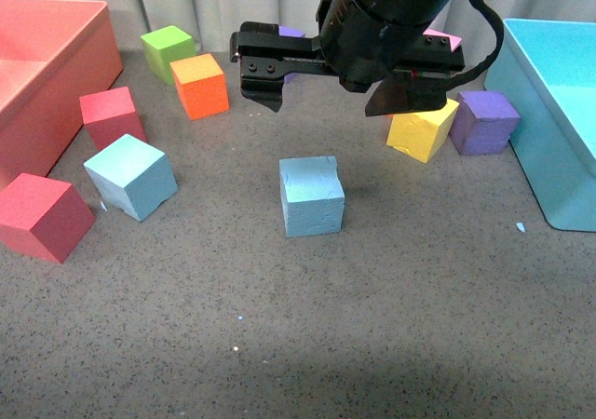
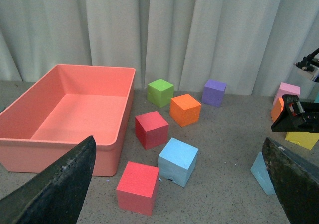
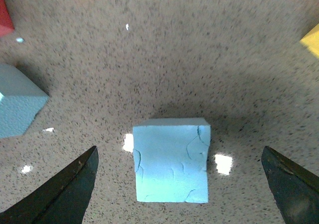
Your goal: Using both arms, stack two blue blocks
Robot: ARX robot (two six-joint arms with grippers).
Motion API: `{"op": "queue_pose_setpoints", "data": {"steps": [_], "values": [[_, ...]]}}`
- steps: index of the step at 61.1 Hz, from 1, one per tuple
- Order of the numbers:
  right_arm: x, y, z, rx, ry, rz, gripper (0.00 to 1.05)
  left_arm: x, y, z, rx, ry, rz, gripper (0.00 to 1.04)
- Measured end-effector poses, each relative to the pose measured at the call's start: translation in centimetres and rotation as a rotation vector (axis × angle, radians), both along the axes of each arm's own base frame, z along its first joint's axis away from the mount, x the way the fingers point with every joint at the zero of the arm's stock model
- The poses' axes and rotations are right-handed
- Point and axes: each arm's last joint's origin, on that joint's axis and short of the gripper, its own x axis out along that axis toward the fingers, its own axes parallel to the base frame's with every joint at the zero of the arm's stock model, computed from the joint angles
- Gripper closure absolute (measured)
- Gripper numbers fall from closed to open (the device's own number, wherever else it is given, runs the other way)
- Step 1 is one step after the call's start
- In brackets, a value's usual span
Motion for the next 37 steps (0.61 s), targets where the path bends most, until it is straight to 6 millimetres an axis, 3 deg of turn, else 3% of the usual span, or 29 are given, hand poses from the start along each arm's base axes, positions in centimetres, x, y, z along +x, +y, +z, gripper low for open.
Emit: {"op": "queue_pose_setpoints", "data": {"steps": [2, 6, 13, 17, 25, 29, 34, 37], "values": [[0.0, 0.0, -0.4, -0.027, -0.046, -0.001, 0.11, 0.0, 0.0, 0.0, 0.0, 0.0, 0.0, 0.07], [-0.3, -0.9, -2.0, -0.146, -0.302, -0.058, 0.21, 0.0, 0.0, 0.0, 0.0, 0.0, 0.0, 0.07], [-3.6, -4.9, -4.5, -0.212, -0.595, -0.142, 0.4, 0.0, 0.0, 0.0, 0.0, 0.0, 0.002, 0.07], [-5.3, -7.3, -3.4, -0.14, -0.773, -0.188, 0.51, 0.0, 0.0, 0.0, 0.0, 0.0, 0.002, 0.07], [-8.4, -11.6, 1.9, -0.023, -1.054, -0.284, 0.74, 0.0, 0.0, 0.0, 0.0, 0.0, 0.001, 0.07], [-9.9, -13.1, 2.2, -0.029, -1.064, -0.29, 0.85, 0.0, 0.0, 0.0, 0.0, 0.0, 0.0, 0.07], [-12.1, -14.7, 0.8, -0.051, -1.014, -0.26, 1.01, 0.0, 0.0, 0.0, 0.0, 0.0, 0.0, 0.07], [-13.1, -15.4, 0.3, -0.059, -0.994, -0.25, 1.04, 0.0, 0.0, 0.0, 0.0, 0.0, 0.0, 0.07]]}}
